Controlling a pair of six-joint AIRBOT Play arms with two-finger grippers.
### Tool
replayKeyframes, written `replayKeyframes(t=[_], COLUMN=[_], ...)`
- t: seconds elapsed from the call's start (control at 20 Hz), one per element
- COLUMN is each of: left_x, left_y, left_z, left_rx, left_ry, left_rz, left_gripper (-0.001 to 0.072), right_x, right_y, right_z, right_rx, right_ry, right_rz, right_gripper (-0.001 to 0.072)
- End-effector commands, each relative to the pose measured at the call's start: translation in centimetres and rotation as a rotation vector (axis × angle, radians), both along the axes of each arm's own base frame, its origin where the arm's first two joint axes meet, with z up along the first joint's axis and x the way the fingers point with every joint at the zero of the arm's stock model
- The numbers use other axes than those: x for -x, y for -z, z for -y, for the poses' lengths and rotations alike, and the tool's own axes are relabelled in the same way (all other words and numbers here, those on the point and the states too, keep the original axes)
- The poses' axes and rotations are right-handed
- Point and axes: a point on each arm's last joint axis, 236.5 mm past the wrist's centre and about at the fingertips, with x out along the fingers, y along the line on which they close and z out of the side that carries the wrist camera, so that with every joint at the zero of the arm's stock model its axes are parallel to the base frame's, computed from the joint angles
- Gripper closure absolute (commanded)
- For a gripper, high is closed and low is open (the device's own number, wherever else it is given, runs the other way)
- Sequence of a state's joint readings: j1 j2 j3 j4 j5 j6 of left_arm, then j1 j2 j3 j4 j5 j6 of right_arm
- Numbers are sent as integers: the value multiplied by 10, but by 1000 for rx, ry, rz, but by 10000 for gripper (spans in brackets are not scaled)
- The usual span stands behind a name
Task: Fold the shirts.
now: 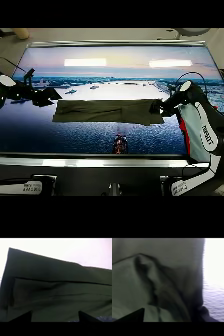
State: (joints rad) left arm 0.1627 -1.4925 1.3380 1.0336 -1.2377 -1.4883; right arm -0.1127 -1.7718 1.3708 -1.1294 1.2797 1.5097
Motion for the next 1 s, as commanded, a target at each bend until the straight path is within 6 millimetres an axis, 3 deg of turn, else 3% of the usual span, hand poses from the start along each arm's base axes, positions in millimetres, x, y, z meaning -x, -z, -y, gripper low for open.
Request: replayKeyframes(t=[0.0,0.05,0.15,0.25,0.35,0.5,0.65,0.75,0.8,0.85,0.95], left_x=[6,6,-3,-15,-10,18,56,66,62,52,21], left_y=[-16,-14,-11,-5,13,54,72,73,69,62,40], left_z=[33,47,88,153,229,326,407,436,438,430,390], left_rx=[-6,-2,25,108,238,391,537,587,590,589,529], left_ry=[81,105,140,163,173,159,188,209,220,227,248], left_rz=[38,42,79,133,107,1,-83,-86,-65,-23,70], left_gripper=[-7,27,663,682,681,682,682,682,682,683,684], right_x=[-3,-4,-13,-18,-11,27,57,66,67,65,54], right_y=[14,4,-36,-90,-146,-218,-268,-284,-286,-285,-277], right_z=[-31,-35,-41,-44,-52,-59,-59,-59,-60,-60,-70], right_rx=[-48,-58,-92,-99,-129,-148,-135,-135,-136,-137,-169], right_ry=[14,20,8,-14,-14,-43,-41,-27,-22,-18,-19], right_rz=[-26,-26,35,133,220,305,394,429,435,433,419], right_gripper=[392,678,689,689,689,689,688,688,688,688,689])
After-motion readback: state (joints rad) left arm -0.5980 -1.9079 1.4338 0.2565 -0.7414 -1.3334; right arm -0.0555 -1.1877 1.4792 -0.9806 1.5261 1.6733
